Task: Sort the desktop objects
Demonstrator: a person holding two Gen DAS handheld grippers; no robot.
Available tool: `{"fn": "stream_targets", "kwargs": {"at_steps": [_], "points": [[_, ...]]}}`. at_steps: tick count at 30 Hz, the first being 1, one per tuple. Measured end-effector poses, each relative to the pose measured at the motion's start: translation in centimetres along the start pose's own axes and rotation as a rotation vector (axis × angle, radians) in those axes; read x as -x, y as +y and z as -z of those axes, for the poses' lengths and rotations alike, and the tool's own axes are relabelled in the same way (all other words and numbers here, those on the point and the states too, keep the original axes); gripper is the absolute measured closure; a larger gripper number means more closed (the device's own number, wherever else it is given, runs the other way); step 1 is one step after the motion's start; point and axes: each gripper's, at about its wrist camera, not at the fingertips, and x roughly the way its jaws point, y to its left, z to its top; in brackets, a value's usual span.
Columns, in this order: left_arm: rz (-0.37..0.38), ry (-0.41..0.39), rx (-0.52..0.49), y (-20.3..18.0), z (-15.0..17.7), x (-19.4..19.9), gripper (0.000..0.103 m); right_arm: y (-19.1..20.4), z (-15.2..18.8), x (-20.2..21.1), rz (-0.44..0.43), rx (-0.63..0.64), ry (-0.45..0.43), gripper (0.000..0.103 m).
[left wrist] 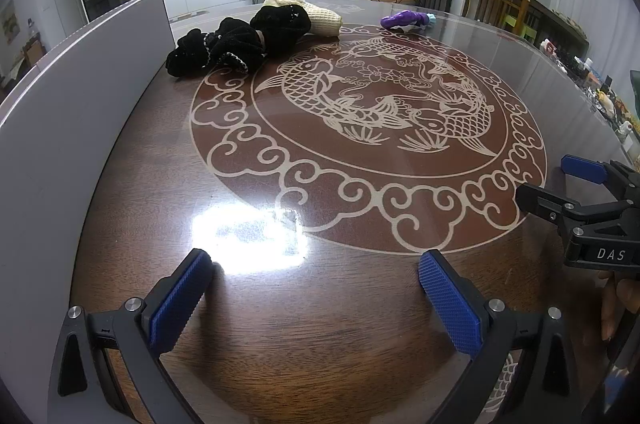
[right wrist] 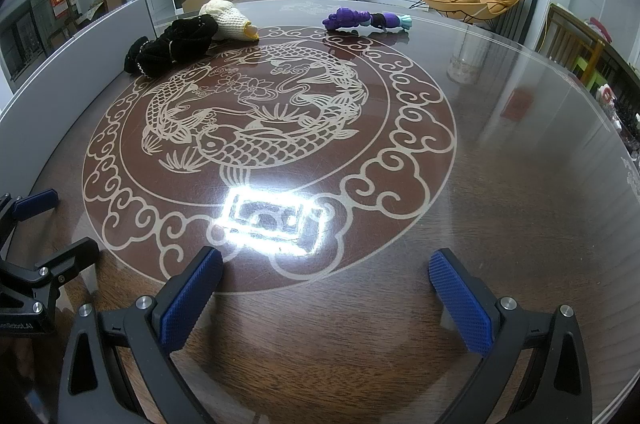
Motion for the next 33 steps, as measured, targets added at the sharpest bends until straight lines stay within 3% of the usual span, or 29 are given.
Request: {"fn": "stream_targets", "kwargs": {"at_steps": [27,30,33], "points": [[0.006,-0.001,-0.001,0.0,0.0,0.2,0.000,0.0,0.0,0.0,-0.001,0.001,0.000,0.000],[0.019,-0.007,-0.009,0.1,-0.7,0.0,0.000,0.0,0.0,0.0,-0.001,0.002,0.000,0.000],[-0.027,-0.047,-0.028,0.6,-3.8,-0.5,0.000,0.0,-0.1,-0.1,-0.002,0.002,0.000,0.000]]}}
